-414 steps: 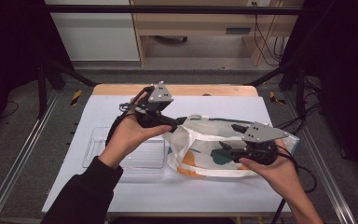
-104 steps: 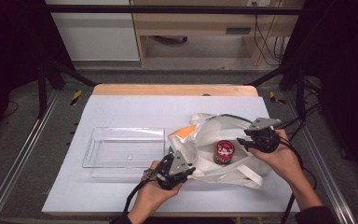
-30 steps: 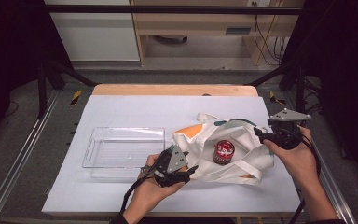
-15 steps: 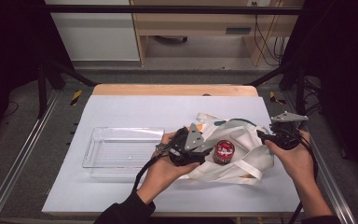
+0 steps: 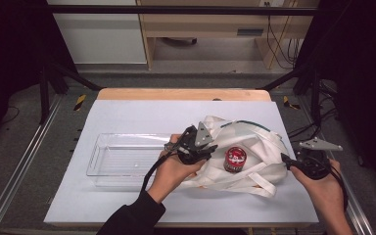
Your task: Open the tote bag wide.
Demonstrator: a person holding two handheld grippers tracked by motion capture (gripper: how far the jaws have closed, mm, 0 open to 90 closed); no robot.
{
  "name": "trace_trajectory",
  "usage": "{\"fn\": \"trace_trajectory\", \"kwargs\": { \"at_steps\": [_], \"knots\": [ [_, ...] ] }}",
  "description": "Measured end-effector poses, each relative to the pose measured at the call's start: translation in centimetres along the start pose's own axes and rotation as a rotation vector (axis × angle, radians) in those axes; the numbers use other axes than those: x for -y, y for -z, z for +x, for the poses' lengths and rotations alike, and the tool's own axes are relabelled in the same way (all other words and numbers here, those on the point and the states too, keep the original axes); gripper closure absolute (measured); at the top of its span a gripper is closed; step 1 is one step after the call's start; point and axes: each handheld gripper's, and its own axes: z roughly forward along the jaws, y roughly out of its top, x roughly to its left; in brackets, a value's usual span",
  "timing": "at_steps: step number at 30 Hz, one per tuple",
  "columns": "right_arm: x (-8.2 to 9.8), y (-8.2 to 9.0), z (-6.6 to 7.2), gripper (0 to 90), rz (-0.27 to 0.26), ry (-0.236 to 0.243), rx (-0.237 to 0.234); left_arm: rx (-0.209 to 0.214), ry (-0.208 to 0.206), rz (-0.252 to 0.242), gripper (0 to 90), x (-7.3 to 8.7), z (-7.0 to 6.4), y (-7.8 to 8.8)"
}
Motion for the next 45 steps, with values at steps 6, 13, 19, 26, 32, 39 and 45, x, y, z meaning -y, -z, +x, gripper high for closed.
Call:
{"fn": "trace_trajectory", "kwargs": {
  "at_steps": [6, 13, 19, 26, 32, 39, 45],
  "knots": [
    [2.4, 0.1, 0.6, 60.8, 0.017, -0.023, -0.048, -0.043, 0.013, 0.044, 74.5, 0.7, 1.3, -0.6],
    [3.2, 0.1, 0.4, 80.3, 0.021, -0.021, -0.047, -0.045, 0.062, 0.062, 79.8, 1.8, 2.4, -1.4],
    [2.2, 1.3, 0.3, 82.7, 0.019, -0.009, -0.033, -0.051, 0.066, 0.062, 80.6, 1.5, 2.8, -0.7],
    [2.3, 2.8, -0.1, 83.5, 0.010, 0.010, -0.029, -0.069, 0.055, 0.117, 81.5, 2.2, 2.9, -1.0],
    [4.6, 0.6, -0.7, 83.9, 0.040, -0.038, -0.059, -0.065, 0.059, 0.158, 81.6, 3.2, 2.8, -1.9],
    [4.9, 1.0, -1.0, 76.2, -0.038, -0.025, -0.068, -0.060, 0.072, 0.152, 81.5, 3.6, 2.6, -1.7],
    [3.6, 2.9, 0.0, 58.4, -0.137, 0.008, -0.077, -0.058, 0.065, 0.157, 81.1, 3.5, 2.4, -1.5]
  ]
}}
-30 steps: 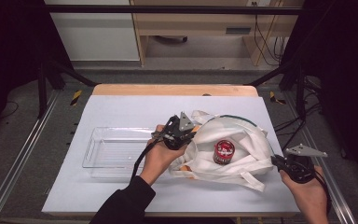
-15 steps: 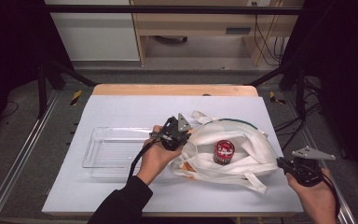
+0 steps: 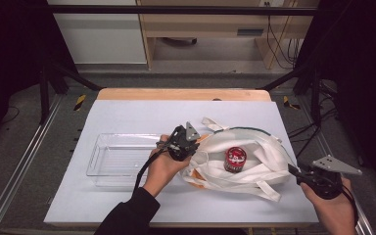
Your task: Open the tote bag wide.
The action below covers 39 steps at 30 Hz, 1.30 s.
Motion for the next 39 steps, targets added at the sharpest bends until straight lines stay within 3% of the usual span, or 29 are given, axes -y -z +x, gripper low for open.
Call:
{"fn": "trace_trajectory", "kwargs": {
  "at_steps": [10, 12, 14, 18, 23, 25, 28, 31, 34, 36, 39],
  "knots": [
    [-2.5, -0.2, 4.3, 38.7, -0.050, 0.076, -0.092, 0.008, -0.008, 0.008, 81.0, 0.2, -0.1, 0.2],
    [-2.9, -0.7, 5.9, 36.0, -0.046, 0.099, -0.143, 0.008, -0.007, 0.013, 81.0, 0.4, -0.1, 0.3],
    [-3.0, -0.9, 6.3, 35.4, -0.042, 0.106, -0.158, 0.011, -0.013, 0.022, 81.0, 0.6, -0.2, 0.3],
    [-2.7, -1.9, 8.4, 32.4, -0.021, 0.155, -0.225, 0.012, -0.017, 0.028, 81.0, 1.0, -0.6, 0.5],
    [-2.0, -3.2, 10.5, 24.9, 0.017, 0.157, -0.308, 0.024, -0.013, 0.042, 81.3, 1.2, -0.6, 0.7],
    [-1.7, -3.5, 11.4, 22.9, 0.020, 0.190, -0.337, 0.027, -0.013, 0.036, 81.2, 1.1, -0.7, 0.9],
    [-1.4, -4.1, 12.3, 20.1, 0.035, 0.229, -0.354, 0.022, -0.012, 0.040, 81.1, 1.0, -0.7, 1.0],
    [-1.2, -4.6, 12.7, 20.1, 0.049, 0.226, -0.367, 0.027, -0.004, 0.036, 81.0, 1.0, -0.6, 1.0],
    [-1.1, -5.2, 12.8, 30.4, 0.062, 0.240, -0.349, 0.029, 0.001, 0.039, 81.0, 1.0, -0.5, 1.1],
    [-1.1, -5.7, 12.7, 48.8, 0.082, 0.256, -0.339, 0.032, 0.007, 0.032, 80.9, 0.9, -0.4, 1.2],
    [-1.0, -5.8, 12.9, 66.9, 0.095, 0.280, -0.358, 0.030, 0.010, 0.030, 80.9, 0.6, -0.2, 1.5]
  ]
}}
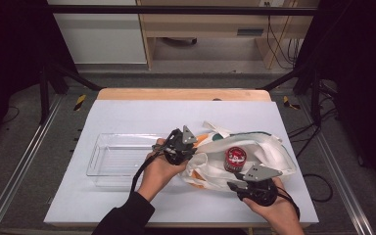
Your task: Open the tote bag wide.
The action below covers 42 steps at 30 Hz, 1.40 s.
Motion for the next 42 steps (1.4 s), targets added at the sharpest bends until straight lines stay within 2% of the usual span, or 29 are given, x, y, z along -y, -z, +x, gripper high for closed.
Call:
{"fn": "trace_trajectory", "kwargs": {
  "at_steps": [2, 4, 6, 9, 12, 13, 19, 23, 26, 31, 35, 39, 41, 42],
  "knots": [
    [-0.1, 0.1, -0.1, 77.7, 0.006, -0.002, -0.005, -0.003, -0.001, 0.002, 81.0, -0.2, 0.1, 0.1],
    [-0.2, 0.9, 0.0, 84.4, -0.023, -0.026, -0.022, -0.005, -0.002, 0.002, 81.0, -0.3, 0.1, 0.1],
    [-0.2, 1.4, 0.0, 85.5, -0.036, -0.033, -0.028, -0.009, -0.001, 0.003, 81.0, -0.2, 0.2, 0.0],
    [0.1, 1.9, 0.6, 87.7, -0.048, -0.025, -0.066, -0.011, -0.002, 0.018, 81.0, -0.2, 0.2, -0.1],
    [1.1, 1.2, 1.3, 88.2, -0.015, -0.011, -0.105, -0.012, -0.009, 0.027, 81.1, -0.3, 0.1, -0.4],
    [1.6, 0.7, 1.6, 88.2, 0.013, -0.009, -0.122, -0.012, -0.007, 0.027, 81.1, -0.4, 0.1, -0.4],
    [2.1, 0.2, 1.4, 88.2, 0.030, -0.005, -0.126, -0.003, -0.011, 0.027, 80.6, -1.0, 0.2, -0.8],
    [2.3, 0.0, 1.4, 87.9, 0.035, 0.001, -0.122, 0.010, -0.026, 0.008, 77.6, -1.5, 0.0, -0.8],
    [2.4, 0.0, 1.4, 82.9, 0.021, -0.004, -0.115, 0.016, -0.026, -0.013, 72.0, -2.0, -0.1, -0.8],
    [2.2, 0.2, 1.6, 61.2, -0.005, -0.001, -0.083, 0.001, -0.055, -0.031, 62.5, -3.6, -0.4, -1.2],
    [1.7, 0.3, 1.9, 49.5, -0.041, -0.008, -0.077, -0.002, -0.068, -0.050, 58.6, -4.9, -0.6, -1.8],
    [0.7, -0.3, 2.5, 47.5, -0.046, -0.010, -0.065, -0.003, -0.088, -0.039, 56.4, -6.3, -0.7, -2.9],
    [0.2, -0.8, 2.9, 48.8, -0.043, -0.007, -0.054, 0.007, -0.091, -0.052, 56.7, -6.8, -0.7, -3.6],
    [-0.1, -1.1, 3.0, 49.8, -0.038, -0.006, -0.044, 0.007, -0.096, -0.041, 57.2, -7.1, -0.6, -4.0]
  ]
}}
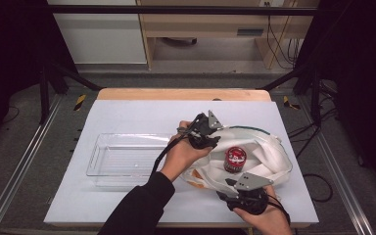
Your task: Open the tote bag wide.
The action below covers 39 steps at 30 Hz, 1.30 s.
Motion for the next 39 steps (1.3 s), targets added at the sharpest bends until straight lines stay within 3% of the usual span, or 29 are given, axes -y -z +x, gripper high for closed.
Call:
{"fn": "trace_trajectory", "kwargs": {
  "at_steps": [3, 6, 10, 15, 17, 22, 39],
  "knots": [
    [-0.6, -0.9, 0.1, 55.5, 0.019, -0.013, 0.028, 0.010, -0.003, 0.024, 60.4, -0.3, 0.2, -1.2],
    [-0.9, -1.5, 0.0, 70.4, 0.029, -0.017, 0.025, 0.019, 0.014, 0.058, 70.7, -0.4, 0.5, -2.3],
    [-1.1, -1.9, -0.1, 87.1, 0.032, -0.029, -0.023, 0.023, 0.038, 0.081, 85.0, -0.6, 1.3, -3.1],
    [-1.2, -1.6, 0.3, 88.6, 0.030, -0.002, -0.064, -0.002, 0.073, 0.052, 88.3, -1.0, 2.1, -2.7],
    [-1.2, -1.8, 0.7, 88.7, 0.040, 0.030, -0.101, -0.013, 0.073, 0.040, 88.4, -1.2, 2.5, -2.4],
    [-1.1, -2.5, 1.4, 88.7, 0.069, 0.073, -0.118, -0.021, 0.064, 0.031, 88.5, -1.4, 2.5, -2.2],
    [0.0, -4.1, 1.3, 88.5, 0.117, 0.072, -0.134, -0.040, 0.056, 0.079, 88.4, -0.2, 2.1, -4.6]
  ]
}}
